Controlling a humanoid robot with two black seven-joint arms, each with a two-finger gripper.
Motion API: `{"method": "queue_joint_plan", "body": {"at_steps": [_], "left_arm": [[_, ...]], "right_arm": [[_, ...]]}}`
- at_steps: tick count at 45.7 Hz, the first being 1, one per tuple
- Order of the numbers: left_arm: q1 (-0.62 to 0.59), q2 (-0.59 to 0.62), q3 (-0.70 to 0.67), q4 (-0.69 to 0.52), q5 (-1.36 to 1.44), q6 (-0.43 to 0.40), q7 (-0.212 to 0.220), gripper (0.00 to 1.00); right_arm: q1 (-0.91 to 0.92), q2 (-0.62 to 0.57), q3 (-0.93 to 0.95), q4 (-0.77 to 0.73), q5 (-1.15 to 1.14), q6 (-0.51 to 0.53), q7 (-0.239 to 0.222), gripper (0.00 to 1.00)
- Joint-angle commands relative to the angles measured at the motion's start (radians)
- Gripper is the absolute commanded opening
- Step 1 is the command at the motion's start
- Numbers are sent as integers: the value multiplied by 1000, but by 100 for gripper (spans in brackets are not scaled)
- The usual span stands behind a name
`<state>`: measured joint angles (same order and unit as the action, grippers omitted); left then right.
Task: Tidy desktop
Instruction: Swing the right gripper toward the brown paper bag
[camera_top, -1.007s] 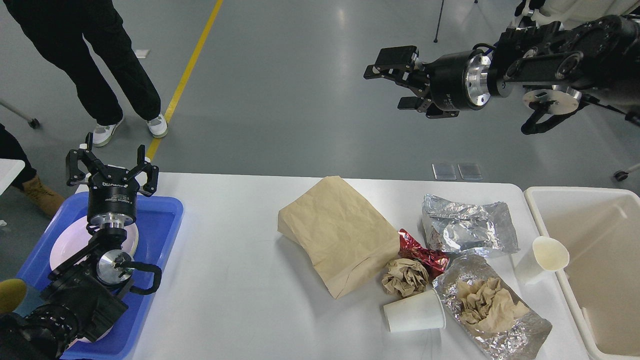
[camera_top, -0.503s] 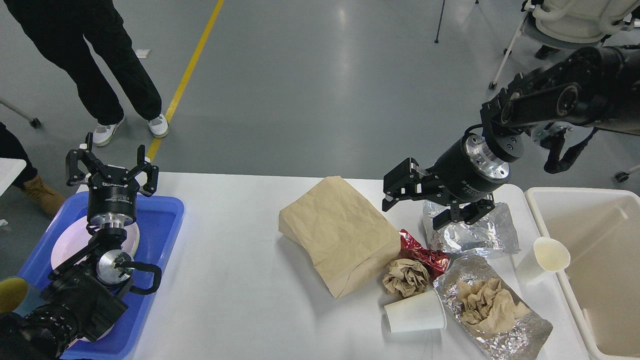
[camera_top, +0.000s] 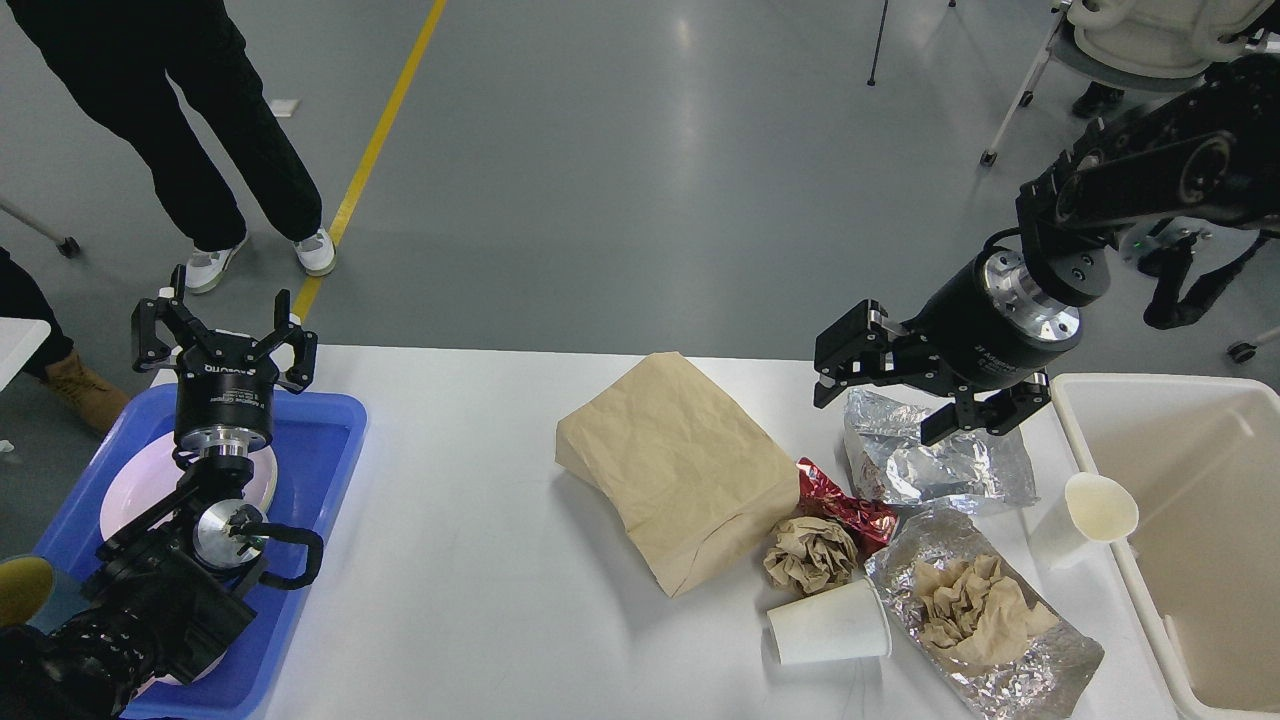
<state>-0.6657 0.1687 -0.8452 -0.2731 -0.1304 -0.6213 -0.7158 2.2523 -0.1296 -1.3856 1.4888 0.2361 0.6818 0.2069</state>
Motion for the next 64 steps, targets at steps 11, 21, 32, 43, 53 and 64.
{"method": "queue_joint_plan", "body": {"at_steps": [11, 21, 32, 43, 53, 64], "left_arm": [[2, 0, 0, 0, 0, 0, 1, 97], [2, 0, 0, 0, 0, -1, 1, 97], [2, -2, 0, -1, 0, -1, 1, 97], [2, 0, 0, -1, 0, -1, -1, 97], [2, -2, 0, -3, 0, -1, -1, 97], [2, 0, 0, -3, 0, -1, -1, 97]], "right_arm": [[33, -4, -3, 1, 19, -2, 2, 100], [44, -4, 7, 4, 20, -2, 3, 100], [46, -44, 13, 4, 19, -2, 2, 100], [46, -47, 3, 7, 19, -2, 3, 100], [33, -39, 20, 2, 20, -30, 2, 100], [24, -25, 17, 2, 20, -36, 2, 100]]}}
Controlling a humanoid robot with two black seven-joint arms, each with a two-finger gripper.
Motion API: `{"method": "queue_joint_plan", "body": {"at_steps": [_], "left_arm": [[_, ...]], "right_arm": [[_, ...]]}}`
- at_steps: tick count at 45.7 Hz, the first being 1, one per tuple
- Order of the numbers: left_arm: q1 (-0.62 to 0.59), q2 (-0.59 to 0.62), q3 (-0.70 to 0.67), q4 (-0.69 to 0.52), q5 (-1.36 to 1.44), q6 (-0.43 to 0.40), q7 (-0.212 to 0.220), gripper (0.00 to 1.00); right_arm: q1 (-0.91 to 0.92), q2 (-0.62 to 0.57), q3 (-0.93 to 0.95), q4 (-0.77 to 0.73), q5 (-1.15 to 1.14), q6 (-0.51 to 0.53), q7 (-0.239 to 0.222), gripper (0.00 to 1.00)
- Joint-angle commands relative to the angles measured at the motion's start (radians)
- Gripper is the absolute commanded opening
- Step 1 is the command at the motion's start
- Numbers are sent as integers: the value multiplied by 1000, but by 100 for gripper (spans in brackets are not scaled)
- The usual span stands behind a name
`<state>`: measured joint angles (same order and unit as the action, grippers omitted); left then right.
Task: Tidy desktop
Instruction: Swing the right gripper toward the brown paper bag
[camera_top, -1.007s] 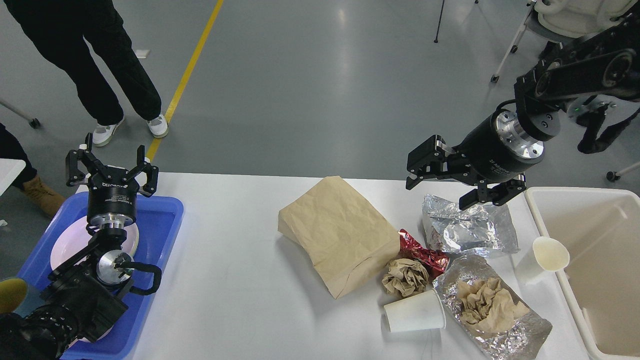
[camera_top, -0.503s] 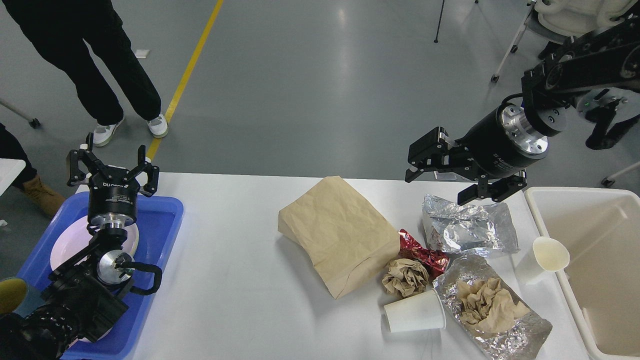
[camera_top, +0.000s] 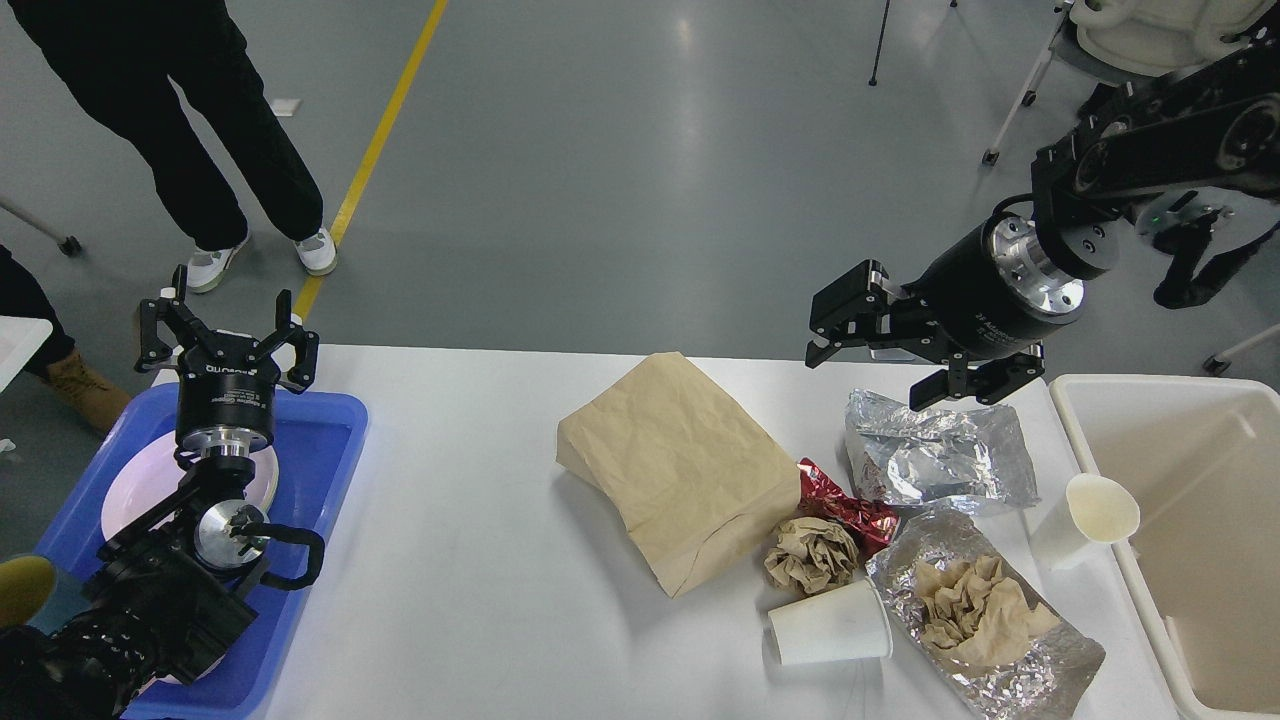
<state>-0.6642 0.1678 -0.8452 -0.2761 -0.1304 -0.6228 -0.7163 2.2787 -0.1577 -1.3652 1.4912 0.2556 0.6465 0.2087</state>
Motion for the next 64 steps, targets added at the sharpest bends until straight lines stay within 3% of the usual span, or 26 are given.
{"method": "queue_joint_plan", "body": {"at_steps": [1, 15, 36, 53, 64], "left_arm": [[0, 1, -2, 0, 0, 0, 0, 97], [0, 1, 0, 0, 0, 0, 0, 97], [-2, 1, 0, 0, 0, 2, 1, 97], [-2, 1, 0, 0, 0, 2, 1, 97], [-2, 1, 0, 0, 0, 0, 1, 97]], "right_arm": [[-2, 1, -3, 0, 1, -2, 0, 100], [-18, 142, 1, 1, 16, -22, -2, 100], [-99, 276, 18, -20, 257, 24, -17, 100], [-189, 260, -32, -75, 307, -60, -32, 100], [-297, 121, -74, -108, 297, -117, -31, 100]]}}
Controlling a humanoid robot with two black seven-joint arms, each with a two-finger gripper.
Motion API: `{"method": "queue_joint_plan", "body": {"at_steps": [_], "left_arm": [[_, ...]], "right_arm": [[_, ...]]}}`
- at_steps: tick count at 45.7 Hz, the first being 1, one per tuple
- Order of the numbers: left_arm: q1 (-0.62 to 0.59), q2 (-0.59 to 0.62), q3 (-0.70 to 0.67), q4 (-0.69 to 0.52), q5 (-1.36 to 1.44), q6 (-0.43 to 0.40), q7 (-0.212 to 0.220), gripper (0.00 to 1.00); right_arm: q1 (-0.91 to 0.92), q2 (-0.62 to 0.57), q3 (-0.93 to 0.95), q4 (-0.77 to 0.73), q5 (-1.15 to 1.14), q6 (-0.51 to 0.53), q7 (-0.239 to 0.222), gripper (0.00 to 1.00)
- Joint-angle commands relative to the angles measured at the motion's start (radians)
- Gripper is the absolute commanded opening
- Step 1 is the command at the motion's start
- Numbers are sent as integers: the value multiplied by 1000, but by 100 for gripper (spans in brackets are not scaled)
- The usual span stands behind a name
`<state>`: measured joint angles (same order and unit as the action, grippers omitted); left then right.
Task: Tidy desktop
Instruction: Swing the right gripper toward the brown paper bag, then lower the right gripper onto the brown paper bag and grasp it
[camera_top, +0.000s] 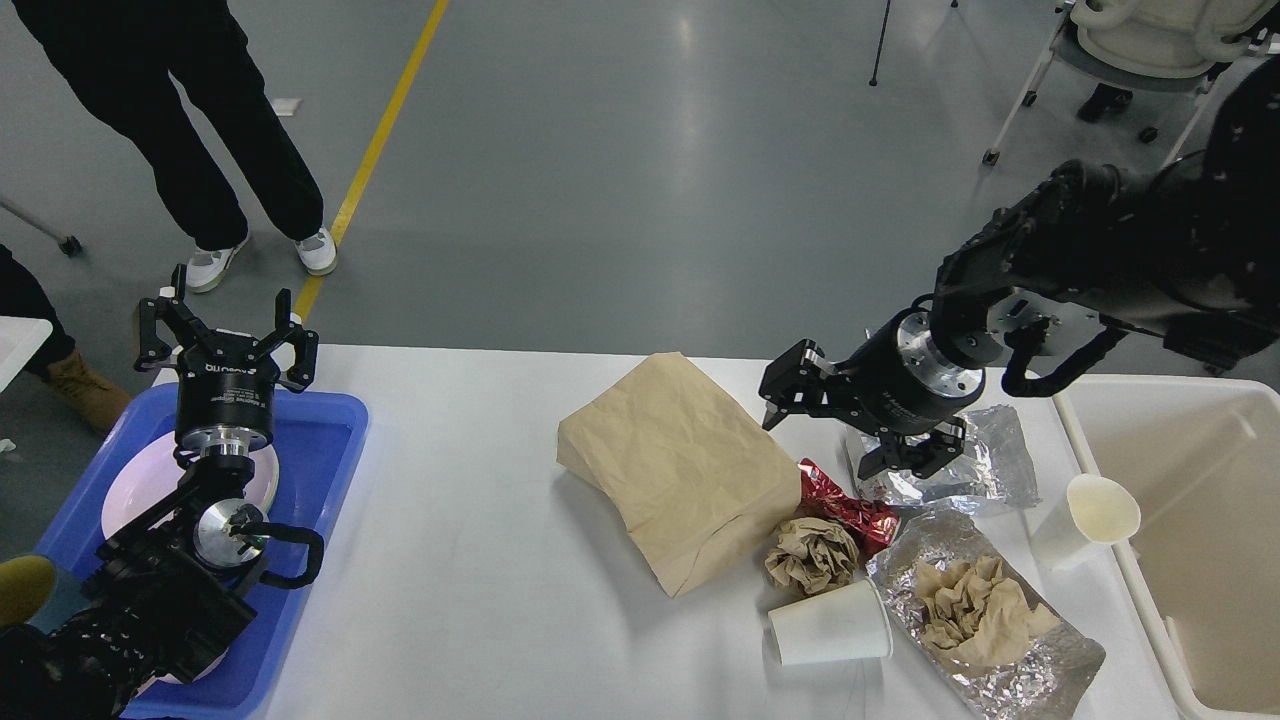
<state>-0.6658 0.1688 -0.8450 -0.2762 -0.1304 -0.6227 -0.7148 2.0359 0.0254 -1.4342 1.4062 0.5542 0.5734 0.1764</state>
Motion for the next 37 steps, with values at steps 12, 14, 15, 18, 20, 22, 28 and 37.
{"method": "queue_joint_plan", "body": {"at_steps": [12, 14, 15, 18, 20, 22, 28, 37], "left_arm": [[0, 0, 0, 0, 0, 1, 0, 97], [0, 0, 0, 0, 0, 0, 0, 97], [0, 0, 0, 0, 0, 0, 0, 97], [0, 0, 0, 0, 0, 0, 0, 97], [0, 0, 0, 0, 0, 0, 0, 97], [0, 0, 0, 0, 0, 0, 0, 97], [0, 0, 0, 0, 0, 0, 0, 97], [0, 0, 0, 0, 0, 0, 0, 97]], "right_arm": [[-166, -65, 44, -21, 39, -159, 11, 100], [-184, -58, 58, -22, 59, -187, 11, 100], [-192, -56, 64, -24, 69, -204, 11, 100], [-210, -55, 93, -29, 88, -243, 11, 100], [-218, -55, 118, -29, 96, -260, 11, 100], [-221, -55, 138, -29, 98, -270, 11, 100], [-285, -9, 176, -42, 133, -380, 11, 100], [-391, 31, 244, -75, 148, -546, 11, 100]]}}
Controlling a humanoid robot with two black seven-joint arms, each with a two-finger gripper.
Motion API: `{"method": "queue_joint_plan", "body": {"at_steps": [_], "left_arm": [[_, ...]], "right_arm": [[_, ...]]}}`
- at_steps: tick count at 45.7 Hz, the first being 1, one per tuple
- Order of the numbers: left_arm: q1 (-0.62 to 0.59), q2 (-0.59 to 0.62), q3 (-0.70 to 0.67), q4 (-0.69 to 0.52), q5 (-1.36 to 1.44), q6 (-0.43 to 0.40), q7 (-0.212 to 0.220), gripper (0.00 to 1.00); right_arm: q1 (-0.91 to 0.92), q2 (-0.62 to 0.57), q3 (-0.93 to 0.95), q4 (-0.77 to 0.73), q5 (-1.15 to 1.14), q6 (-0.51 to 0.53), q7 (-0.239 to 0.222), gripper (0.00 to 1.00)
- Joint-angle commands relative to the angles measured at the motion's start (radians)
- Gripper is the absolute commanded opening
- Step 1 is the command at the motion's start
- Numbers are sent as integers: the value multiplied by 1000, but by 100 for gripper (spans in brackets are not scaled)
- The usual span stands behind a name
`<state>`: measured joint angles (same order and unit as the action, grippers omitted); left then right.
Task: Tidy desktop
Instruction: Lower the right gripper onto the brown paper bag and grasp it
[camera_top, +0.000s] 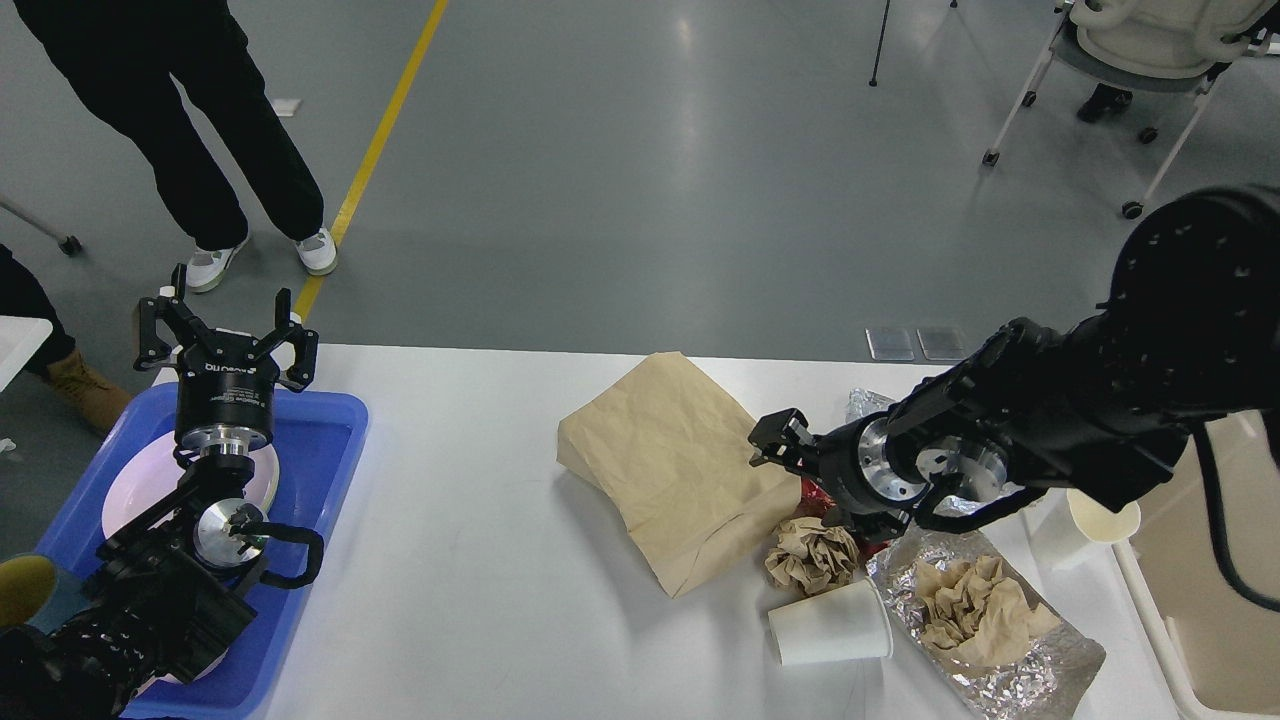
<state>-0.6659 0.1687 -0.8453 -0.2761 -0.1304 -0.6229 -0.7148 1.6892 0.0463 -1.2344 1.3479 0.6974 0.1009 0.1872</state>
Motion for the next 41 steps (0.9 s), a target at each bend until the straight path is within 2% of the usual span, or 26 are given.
{"method": "queue_joint_plan", "body": {"at_steps": [1, 10, 29, 41], "left_arm": [[0, 0, 0, 0, 0, 0, 0, 97], [0, 0, 0, 0, 0, 0, 0, 97], [0, 0, 0, 0, 0, 0, 0, 97], [0, 0, 0, 0, 0, 0, 0, 97]], "right_arm": [[-48, 11, 49, -24, 5, -82, 0, 100], [-111, 41, 79, -79, 63, -182, 0, 100], [-192, 103, 151, -168, 83, -240, 0, 97], [-287, 158, 177, -273, 83, -276, 1, 75]]}}
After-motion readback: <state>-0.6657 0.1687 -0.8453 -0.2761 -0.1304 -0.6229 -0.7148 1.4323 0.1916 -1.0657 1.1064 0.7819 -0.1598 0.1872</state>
